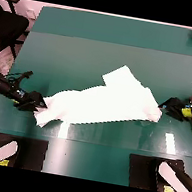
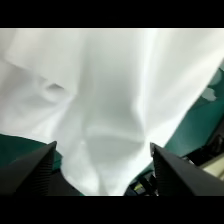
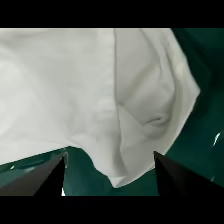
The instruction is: Fold the shirts.
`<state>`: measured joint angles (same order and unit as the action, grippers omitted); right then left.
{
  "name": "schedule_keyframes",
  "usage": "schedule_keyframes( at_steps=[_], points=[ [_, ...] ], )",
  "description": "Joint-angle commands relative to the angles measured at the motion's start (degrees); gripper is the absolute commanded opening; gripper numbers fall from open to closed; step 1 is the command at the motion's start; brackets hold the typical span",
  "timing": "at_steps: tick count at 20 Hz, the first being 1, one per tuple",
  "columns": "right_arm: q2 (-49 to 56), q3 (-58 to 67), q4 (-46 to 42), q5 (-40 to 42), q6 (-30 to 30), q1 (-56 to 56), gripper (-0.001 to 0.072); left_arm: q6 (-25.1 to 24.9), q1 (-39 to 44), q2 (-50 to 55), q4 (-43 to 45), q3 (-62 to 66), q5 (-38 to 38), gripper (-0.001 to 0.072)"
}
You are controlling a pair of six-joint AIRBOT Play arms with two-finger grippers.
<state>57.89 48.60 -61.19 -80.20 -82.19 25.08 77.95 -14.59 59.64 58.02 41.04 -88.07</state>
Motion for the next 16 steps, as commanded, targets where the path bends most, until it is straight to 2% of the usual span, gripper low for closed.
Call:
schedule_keyframes(
  at_steps=[1,4,7,9,11,15,16],
  points=[
    [-0.04,5.51,-3.34,-1.05,-2.69,3.52,0.0612,2.69,-0.09,0.0,9.49,5.18,3.52,0.072],
    [-0.02,8.98,-3.34,0.96,-3.04,5.11,0.0612,2.47,-0.09,0.02,6.43,6.64,7.85,0.072],
    [0.35,9.27,-3.28,3.61,-3.04,5.05,0.0611,-2.67,-0.09,0.76,-1.09,6.58,9.18,0.072],
    [1.99,9.27,-3.28,3.45,-3.04,5.03,0.0611,-4.76,0.04,1.75,-2.8,6.45,9.68,0.072],
    [4.04,9.27,-3.32,3.21,-3.02,4.42,0.0611,-5.57,0.02,3.04,0.04,6.45,10.16,0.072],
    [7.34,9.29,-3.3,2.14,-2.84,2.12,0.0611,-4.02,0.02,3.3,14.14,6.45,12.68,0.0708],
    [7.8,9.29,-3.37,1.88,-2.8,1.49,0.0611,-4.02,0.02,3.43,15.26,6.45,12.68,0.07]
  ],
)
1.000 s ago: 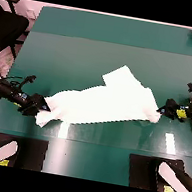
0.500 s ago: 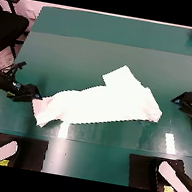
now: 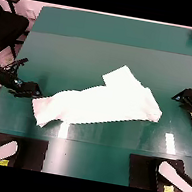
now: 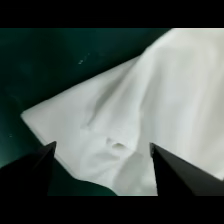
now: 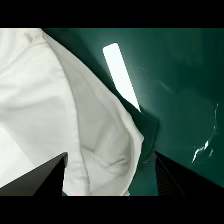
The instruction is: Fold the shirts.
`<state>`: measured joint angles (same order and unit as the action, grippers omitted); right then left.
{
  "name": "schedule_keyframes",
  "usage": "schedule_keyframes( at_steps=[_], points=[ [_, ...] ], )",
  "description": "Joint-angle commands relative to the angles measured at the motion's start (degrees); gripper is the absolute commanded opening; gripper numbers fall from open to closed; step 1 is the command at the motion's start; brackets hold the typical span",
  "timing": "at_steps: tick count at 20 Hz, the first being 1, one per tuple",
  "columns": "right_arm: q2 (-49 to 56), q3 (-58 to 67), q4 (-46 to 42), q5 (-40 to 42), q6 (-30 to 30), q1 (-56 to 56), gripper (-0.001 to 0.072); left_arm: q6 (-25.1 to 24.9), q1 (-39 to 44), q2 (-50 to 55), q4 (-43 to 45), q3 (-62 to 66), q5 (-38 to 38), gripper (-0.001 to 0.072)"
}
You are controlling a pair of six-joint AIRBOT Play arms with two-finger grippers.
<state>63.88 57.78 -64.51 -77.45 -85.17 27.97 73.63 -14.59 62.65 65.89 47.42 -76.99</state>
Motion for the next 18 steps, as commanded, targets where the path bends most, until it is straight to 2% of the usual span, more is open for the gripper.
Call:
schedule_keyframes(
  at_steps=[1,5,6,10,16,17,18],
  points=[
    [2.03,0.11,-0.02,-0.87,0.17,-1.88,0.061,0.24,0.02,0.72,6.86,0.07,1.62,0.0639],
    [1.97,0.11,0.02,-0.55,0.15,-2.27,0.061,-6.29,0.04,4.83,-7.23,0.07,2.19,0.0639],
    [1.97,0.11,0.02,-0.55,0.15,-2.27,0.0609,-7.1,0.04,6.08,-8.33,0.07,1.75,0.0639],
    [1.95,0.11,0.04,-0.57,0.15,-2.27,0.0609,-9.64,0.04,9.68,-6.58,-0.98,0.59,0.0639],
    [1.97,0.11,0.02,-0.57,0.15,-2.27,0.0608,-10.84,0.04,10.43,-8.59,-6.69,3.74,0.0639],
    [1.97,0.11,0.02,-0.52,0.15,-2.27,0.0608,-11.69,0.04,10.43,-9.86,-7.02,3.76,0.0589],
    [1.97,0.11,0.02,-0.55,0.15,-2.27,0.0608,-12.04,0.02,10.36,-10.62,-6.99,3.87,0.0482]
  ],
)
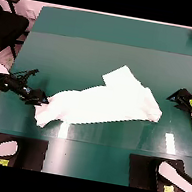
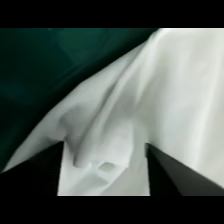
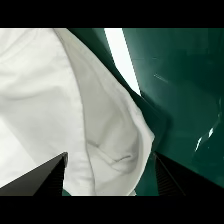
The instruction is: Fold the shirts.
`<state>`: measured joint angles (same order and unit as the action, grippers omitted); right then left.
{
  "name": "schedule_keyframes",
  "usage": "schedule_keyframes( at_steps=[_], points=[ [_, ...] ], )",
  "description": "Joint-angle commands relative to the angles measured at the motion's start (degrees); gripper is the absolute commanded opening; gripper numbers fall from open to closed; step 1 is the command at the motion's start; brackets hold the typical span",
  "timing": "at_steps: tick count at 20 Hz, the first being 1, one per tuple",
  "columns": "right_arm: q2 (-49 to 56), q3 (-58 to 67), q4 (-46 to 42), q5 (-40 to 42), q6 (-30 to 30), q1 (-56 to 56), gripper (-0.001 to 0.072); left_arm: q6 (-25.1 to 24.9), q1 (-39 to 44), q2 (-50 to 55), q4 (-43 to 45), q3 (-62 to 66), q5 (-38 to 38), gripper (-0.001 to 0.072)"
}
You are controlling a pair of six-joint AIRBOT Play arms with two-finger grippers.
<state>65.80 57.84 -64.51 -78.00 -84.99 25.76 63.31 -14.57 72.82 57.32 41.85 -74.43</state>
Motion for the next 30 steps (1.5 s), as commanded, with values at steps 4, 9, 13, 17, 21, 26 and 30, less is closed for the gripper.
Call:
schedule_keyframes(
  at_steps=[4,9,13,17,21,26,30],
  points=[
    [0.04,0.04,0.0,0.04,-0.02,-0.07,0.0608,-2.27,0.0,0.22,-2.47,-1.4,1.73,0.047],
    [0.04,0.04,0.0,0.02,0.0,-0.07,0.0608,-2.36,0.0,0.22,-1.79,-1.36,1.53,0.047],
    [0.04,0.04,0.0,0.0,0.0,-0.07,0.0586,-2.29,0.0,0.22,1.66,-0.98,1.57,0.0471],
    [0.04,0.04,0.0,0.0,0.0,-0.07,0.0587,-2.29,0.0,0.22,1.6,2.45,0.35,0.047],
    [0.04,0.04,0.0,0.0,0.0,-0.07,0.0586,-2.36,0.0,0.22,-1.18,4.15,-1.62,0.0238],
    [0.04,0.02,0.02,-0.2,0.0,-0.09,0.0586,-3.8,0.02,0.22,-3.76,4.15,-3.32,0.0497],
    [0.04,0.04,0.02,-0.17,0.0,-0.09,0.0587,-3.82,0.02,0.22,-3.52,4.15,-2.23,0.0488]
  ],
)
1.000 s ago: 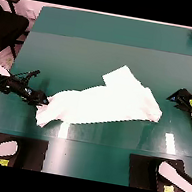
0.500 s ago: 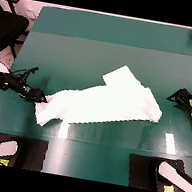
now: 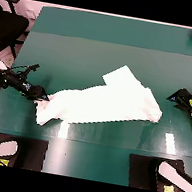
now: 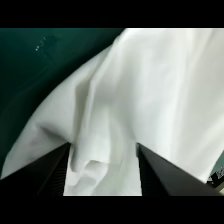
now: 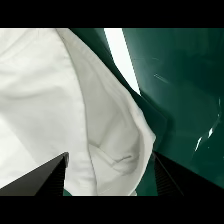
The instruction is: Fold the shirts.
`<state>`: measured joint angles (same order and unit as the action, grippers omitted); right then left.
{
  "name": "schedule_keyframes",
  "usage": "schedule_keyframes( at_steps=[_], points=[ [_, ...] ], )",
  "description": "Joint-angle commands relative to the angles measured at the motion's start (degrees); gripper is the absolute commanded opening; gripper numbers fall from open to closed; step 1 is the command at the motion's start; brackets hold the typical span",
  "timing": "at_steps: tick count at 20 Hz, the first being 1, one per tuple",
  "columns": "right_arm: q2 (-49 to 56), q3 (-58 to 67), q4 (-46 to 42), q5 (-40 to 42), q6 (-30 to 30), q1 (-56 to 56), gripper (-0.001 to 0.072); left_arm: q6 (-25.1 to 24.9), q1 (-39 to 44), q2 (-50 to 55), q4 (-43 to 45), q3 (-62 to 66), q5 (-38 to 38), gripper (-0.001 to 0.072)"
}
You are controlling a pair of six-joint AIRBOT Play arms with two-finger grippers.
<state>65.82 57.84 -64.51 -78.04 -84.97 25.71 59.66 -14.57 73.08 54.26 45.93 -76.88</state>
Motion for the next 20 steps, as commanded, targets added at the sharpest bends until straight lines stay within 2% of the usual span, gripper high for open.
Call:
schedule_keyframes(
  at_steps=[1,2,4,6,12,13,14,17,20],
  points=[
    [0.02,0.04,0.02,-0.13,-0.02,-0.04,0.0586,-0.17,0.02,-0.04,-0.46,0.07,0.37,0.0488],
    [0.02,0.04,0.02,-0.11,-0.02,-0.04,0.0586,-0.17,0.0,-0.04,-0.46,0.07,0.55,0.0487],
    [0.02,0.04,0.02,-0.11,-0.02,-0.04,0.0586,-1.22,0.02,-0.04,-0.46,0.07,1.01,0.0257],
    [0.02,0.04,0.02,-0.11,-0.02,-0.04,0.0587,-3.23,0.0,-0.02,-0.17,-0.17,1.18,0.0253],
    [0.02,0.04,0.02,-0.09,-0.02,-0.04,0.0586,-3.15,0.02,0.0,0.13,-0.52,2.86,0.0248],
    [0.02,0.04,0.02,-0.11,-0.02,-0.04,0.0587,-3.15,0.0,0.0,0.11,-0.52,3.04,0.0106],
    [0.02,0.04,0.02,-0.11,-0.02,-0.04,0.0587,-3.15,0.0,0.0,-0.15,-0.5,3.02,0.0024],
    [0.02,0.04,0.02,-0.04,-0.02,-0.04,0.0576,-3.8,0.0,-0.04,-4.22,-0.46,2.56,0.0023],
    [0.02,0.04,0.0,0.07,-0.02,-0.02,0.0572,-5.33,0.0,-0.04,-6.36,1.53,-1.29,0.0022]
  ],
)
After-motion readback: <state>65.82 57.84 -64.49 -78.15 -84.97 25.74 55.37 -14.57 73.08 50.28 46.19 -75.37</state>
